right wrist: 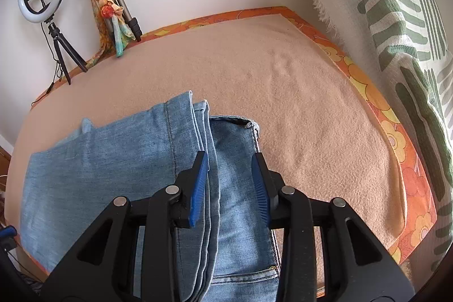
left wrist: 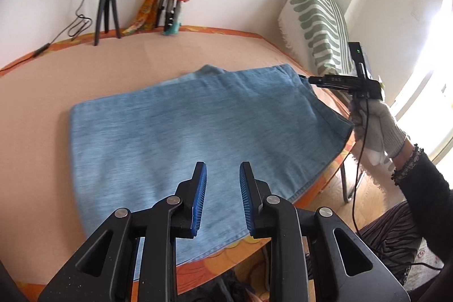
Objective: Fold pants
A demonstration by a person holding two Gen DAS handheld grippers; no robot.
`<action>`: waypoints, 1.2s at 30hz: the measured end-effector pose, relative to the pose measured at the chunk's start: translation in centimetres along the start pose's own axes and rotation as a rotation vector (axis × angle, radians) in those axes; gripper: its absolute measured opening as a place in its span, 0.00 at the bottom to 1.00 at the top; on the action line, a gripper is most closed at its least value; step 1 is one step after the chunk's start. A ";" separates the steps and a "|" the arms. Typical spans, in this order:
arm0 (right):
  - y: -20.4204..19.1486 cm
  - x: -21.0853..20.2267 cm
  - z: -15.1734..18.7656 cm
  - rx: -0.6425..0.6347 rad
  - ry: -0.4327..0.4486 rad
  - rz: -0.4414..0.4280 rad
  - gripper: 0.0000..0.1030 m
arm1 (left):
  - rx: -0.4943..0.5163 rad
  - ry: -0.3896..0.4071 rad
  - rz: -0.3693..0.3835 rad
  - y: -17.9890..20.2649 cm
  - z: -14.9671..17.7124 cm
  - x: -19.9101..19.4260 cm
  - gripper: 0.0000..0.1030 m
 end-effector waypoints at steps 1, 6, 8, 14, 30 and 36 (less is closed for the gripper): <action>-0.3 -0.5 -0.2 -0.002 0.012 -0.006 0.38 | -0.030 0.002 -0.024 -1.6 0.2 -0.2 0.21; -3.6 -2.7 -1.2 -0.046 0.071 -0.043 0.47 | -0.176 -0.017 -0.121 -7.3 1.7 0.3 0.21; -5.6 -3.2 -1.5 -0.079 0.080 -0.069 0.50 | -0.200 -0.037 -0.143 -8.2 2.6 0.8 0.22; -12.1 -2.8 -1.2 -0.143 0.047 -0.201 0.51 | -0.221 -0.079 -0.160 -8.7 4.8 1.0 0.28; -29.9 3.8 2.1 -0.300 -0.161 -0.452 0.59 | -0.197 -0.101 -0.195 -8.7 7.7 1.1 0.38; -37.9 9.3 5.0 -0.307 -0.347 -0.514 0.61 | -0.311 -0.093 -0.077 -9.1 8.5 0.4 0.38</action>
Point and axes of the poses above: each gripper's, at about its wrist camera, not at the fingertips, and x roughly the way its jaws point, y to its right, z to its underside, the point moved 4 cm from there along x, roughly the way its jaws point, and after that the axes turned 13 degrees about -z, right-handed, at the moved point
